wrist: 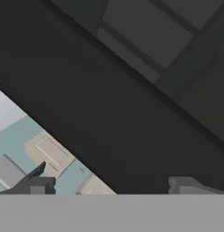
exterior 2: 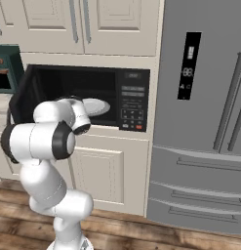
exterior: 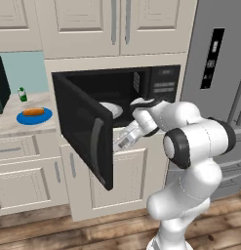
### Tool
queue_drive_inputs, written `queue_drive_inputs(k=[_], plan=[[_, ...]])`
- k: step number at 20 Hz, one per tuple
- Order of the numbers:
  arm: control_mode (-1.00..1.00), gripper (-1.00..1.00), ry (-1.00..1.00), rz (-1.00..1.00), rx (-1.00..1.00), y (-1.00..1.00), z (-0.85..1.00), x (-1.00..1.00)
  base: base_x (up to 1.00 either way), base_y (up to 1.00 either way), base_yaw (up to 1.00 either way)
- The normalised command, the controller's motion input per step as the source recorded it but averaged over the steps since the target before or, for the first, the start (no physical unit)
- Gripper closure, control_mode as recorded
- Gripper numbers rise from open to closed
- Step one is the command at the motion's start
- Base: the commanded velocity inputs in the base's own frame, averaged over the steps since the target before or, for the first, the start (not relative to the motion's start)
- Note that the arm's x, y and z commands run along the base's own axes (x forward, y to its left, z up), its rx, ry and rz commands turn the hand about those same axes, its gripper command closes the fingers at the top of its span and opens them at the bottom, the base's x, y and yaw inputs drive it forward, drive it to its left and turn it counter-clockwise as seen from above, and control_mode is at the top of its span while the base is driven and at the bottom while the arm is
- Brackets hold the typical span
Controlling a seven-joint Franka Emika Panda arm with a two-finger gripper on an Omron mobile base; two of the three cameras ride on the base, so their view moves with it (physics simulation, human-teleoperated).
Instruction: Pick the hotdog bun from the counter and place it in the microwave. Then turn on the microwave.
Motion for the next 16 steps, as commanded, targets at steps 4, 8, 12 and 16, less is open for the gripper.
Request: queue_drive_inputs(k=[4,8,12,16], plan=[[-1.00,-1.00,-0.17,-0.10,0.28,0.59,0.00,-0.34,0.00,0.00,0.00],[-1.00,-1.00,-0.17,-0.11,0.28,0.57,0.00,-0.33,0.00,0.00,0.00],[-1.00,-1.00,-0.16,-0.15,0.18,0.27,0.06,-0.30,0.00,0.00,0.00],[-1.00,-1.00,-0.10,-0.27,-0.01,-0.33,0.37,-0.03,0.00,0.00,0.00]])
